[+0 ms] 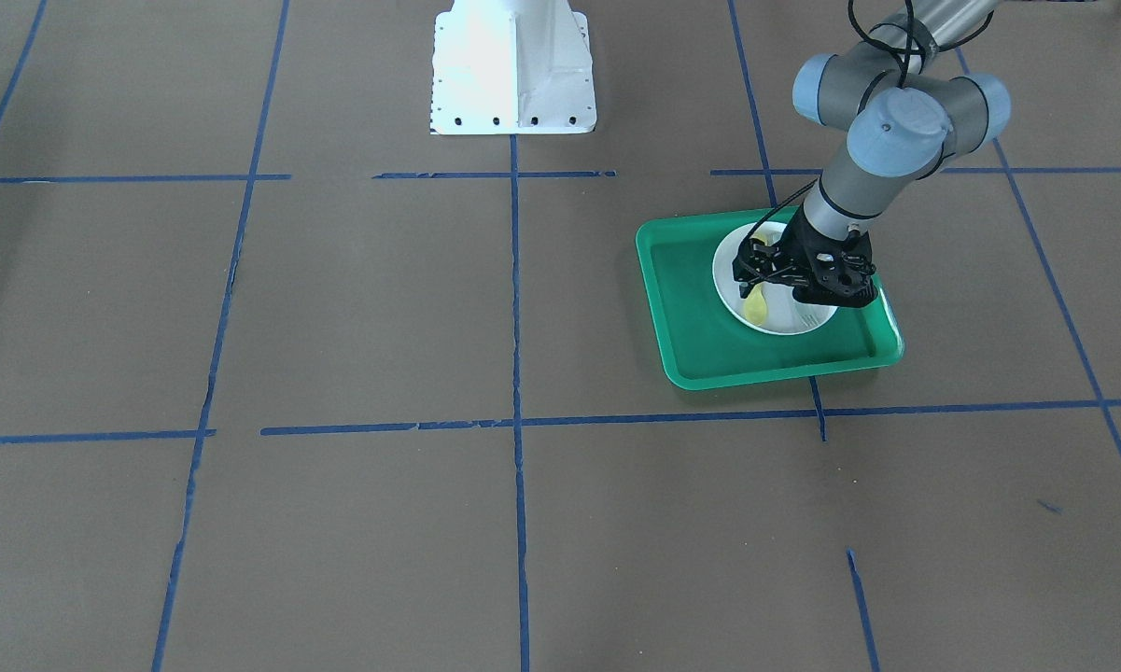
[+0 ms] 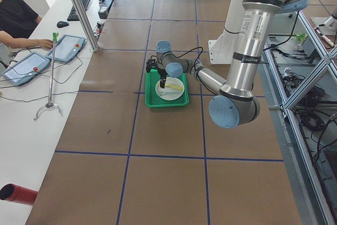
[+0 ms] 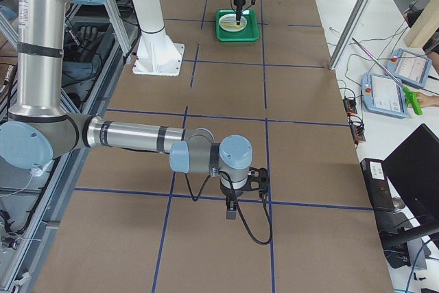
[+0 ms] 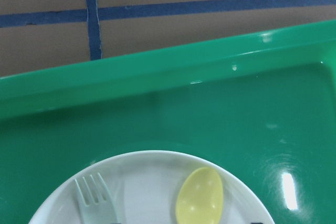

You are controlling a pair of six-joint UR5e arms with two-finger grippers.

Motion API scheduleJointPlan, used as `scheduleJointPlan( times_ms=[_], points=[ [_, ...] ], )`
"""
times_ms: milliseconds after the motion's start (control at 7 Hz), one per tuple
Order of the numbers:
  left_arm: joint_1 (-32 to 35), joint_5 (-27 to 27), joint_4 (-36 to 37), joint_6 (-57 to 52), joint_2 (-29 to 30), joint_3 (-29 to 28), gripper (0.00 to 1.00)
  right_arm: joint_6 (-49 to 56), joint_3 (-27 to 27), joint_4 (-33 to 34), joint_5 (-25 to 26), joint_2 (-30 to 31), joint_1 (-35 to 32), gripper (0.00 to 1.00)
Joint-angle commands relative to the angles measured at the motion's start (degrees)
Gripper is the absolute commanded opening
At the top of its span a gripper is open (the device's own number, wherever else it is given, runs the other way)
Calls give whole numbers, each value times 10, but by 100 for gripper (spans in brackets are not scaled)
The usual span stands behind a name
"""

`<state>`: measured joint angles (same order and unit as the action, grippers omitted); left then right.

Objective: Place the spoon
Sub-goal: 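Move the left gripper over the yellow spoon on the white plate, then lower the left gripper and close it on the yellow spoon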

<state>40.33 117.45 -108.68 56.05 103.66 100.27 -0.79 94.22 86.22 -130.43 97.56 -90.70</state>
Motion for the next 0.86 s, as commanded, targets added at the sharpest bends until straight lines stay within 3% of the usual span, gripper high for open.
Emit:
scheduleJointPlan(
  times_ms=[0, 714],
  points=[
    [-14, 2, 2, 1, -2, -1, 76, 0, 0, 0, 0, 0, 0, 100],
    [-28, 4, 1, 3, -3, -10, 71, 0, 0, 0, 0, 0, 0, 100]
  ],
)
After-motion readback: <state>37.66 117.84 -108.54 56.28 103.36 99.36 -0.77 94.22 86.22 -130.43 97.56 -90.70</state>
